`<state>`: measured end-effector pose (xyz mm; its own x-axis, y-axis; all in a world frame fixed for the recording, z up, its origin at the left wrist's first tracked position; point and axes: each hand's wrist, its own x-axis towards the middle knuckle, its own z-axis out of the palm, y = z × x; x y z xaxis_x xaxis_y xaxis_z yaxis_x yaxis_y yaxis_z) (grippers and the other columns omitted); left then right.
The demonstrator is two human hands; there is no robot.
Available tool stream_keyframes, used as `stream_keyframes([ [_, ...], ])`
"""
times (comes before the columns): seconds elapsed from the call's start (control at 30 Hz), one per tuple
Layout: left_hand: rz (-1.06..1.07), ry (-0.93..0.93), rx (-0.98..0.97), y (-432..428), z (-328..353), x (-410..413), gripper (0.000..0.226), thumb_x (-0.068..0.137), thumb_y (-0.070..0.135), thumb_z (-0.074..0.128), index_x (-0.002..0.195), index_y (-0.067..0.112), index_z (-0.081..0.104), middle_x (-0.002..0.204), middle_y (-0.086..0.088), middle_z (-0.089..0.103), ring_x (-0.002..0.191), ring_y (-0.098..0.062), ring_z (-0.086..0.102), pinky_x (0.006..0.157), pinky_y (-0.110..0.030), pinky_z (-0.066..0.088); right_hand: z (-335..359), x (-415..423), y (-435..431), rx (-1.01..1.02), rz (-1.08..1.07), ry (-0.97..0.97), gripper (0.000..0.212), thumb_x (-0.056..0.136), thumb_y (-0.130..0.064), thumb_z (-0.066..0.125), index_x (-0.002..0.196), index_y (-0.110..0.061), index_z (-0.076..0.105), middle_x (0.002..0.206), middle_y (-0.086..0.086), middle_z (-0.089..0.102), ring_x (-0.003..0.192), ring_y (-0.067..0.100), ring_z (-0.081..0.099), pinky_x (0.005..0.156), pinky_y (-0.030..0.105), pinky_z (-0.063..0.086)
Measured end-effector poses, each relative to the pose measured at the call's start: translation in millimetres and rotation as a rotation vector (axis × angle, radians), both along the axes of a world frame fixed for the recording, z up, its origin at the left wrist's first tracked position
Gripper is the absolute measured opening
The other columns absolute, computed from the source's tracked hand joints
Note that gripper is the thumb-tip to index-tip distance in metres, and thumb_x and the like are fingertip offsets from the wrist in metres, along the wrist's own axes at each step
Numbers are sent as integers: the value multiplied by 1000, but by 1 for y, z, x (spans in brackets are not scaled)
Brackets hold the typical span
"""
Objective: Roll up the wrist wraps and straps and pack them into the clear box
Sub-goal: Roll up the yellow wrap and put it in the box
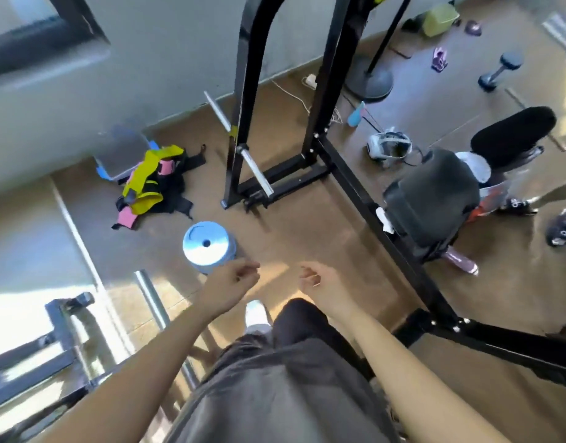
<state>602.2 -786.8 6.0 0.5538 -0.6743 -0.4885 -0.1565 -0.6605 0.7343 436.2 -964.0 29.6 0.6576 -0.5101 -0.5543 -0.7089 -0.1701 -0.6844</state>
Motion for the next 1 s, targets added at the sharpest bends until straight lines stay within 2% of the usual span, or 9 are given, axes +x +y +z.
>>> stream_keyframes([
  [0.17, 122, -10, 8, -17, 4, 84, 25, 95, 30, 66, 117, 21, 73, 107, 7, 73, 97, -12, 67, 91, -37, 57, -2, 115, -33, 18, 136, 24, 38, 92, -11, 70, 129, -20, 67, 110, 3, 70, 97, 25, 66, 94, 32, 54],
  [0.37, 326, -14, 50, -29, -4, 172, 19, 92, 29, 72, 110, 26, 76, 102, 14, 76, 92, -3, 69, 90, -37, 58, -22, 246, -69, 37, 310, 41, 42, 93, -16, 72, 134, -21, 64, 109, -7, 64, 103, 18, 63, 98, 38, 55],
  [0.53, 434, 40, 61, -31, 0, 232, 33, 83, 49, 63, 110, 33, 73, 103, 19, 76, 93, -3, 70, 91, -39, 58, -19, 331, -86, 57, 408, 106, 40, 96, -16, 67, 135, -26, 62, 111, -11, 64, 106, 13, 61, 100, 38, 56],
  [0.6, 492, 42, 47, -25, 0, 253, 39, 81, 53, 61, 112, 33, 74, 104, 17, 76, 95, -3, 70, 91, -39, 58, -16, 366, -87, 44, 467, 111, 43, 97, -17, 68, 138, -23, 60, 117, -8, 65, 109, 13, 60, 100, 33, 53],
  [0.67, 545, 42, 37, -15, -2, 278, 44, 77, 56, 61, 111, 32, 75, 101, 17, 76, 94, -3, 70, 91, -39, 58, -14, 402, -84, 7, 549, 104, 44, 96, -18, 68, 139, -22, 59, 116, -4, 65, 105, 13, 59, 94, 28, 53],
  [0.73, 548, 31, 38, -2, -6, 306, 42, 80, 52, 63, 113, 28, 75, 101, 14, 76, 96, -3, 70, 92, -39, 58, -17, 439, -78, -45, 627, 99, 44, 94, -20, 70, 138, -22, 60, 108, -7, 63, 96, 12, 59, 88, 25, 50],
  [0.83, 500, -19, 81, 23, -13, 353, 25, 91, 33, 69, 115, 27, 75, 106, 15, 75, 96, -1, 67, 92, -30, 55, -24, 496, -57, -141, 763, 115, 45, 92, -24, 71, 136, -20, 63, 101, -8, 63, 89, 12, 60, 83, 22, 46],
  [0.93, 438, -72, 111, 56, -27, 407, 27, 94, 32, 67, 120, 29, 72, 116, 16, 71, 100, 0, 61, 90, -19, 45, -29, 552, -26, -198, 803, 135, 43, 93, -25, 71, 134, -23, 63, 104, -10, 61, 90, 11, 59, 91, 24, 49],
  [1.0, 377, -50, 111, 84, -37, 448, 28, 96, 33, 65, 123, 28, 70, 120, 14, 70, 107, -5, 61, 91, -19, 43, -30, 588, -4, -203, 790, 150, 43, 93, -26, 70, 135, -23, 62, 106, -11, 61, 92, 11, 60, 94, 28, 52],
])
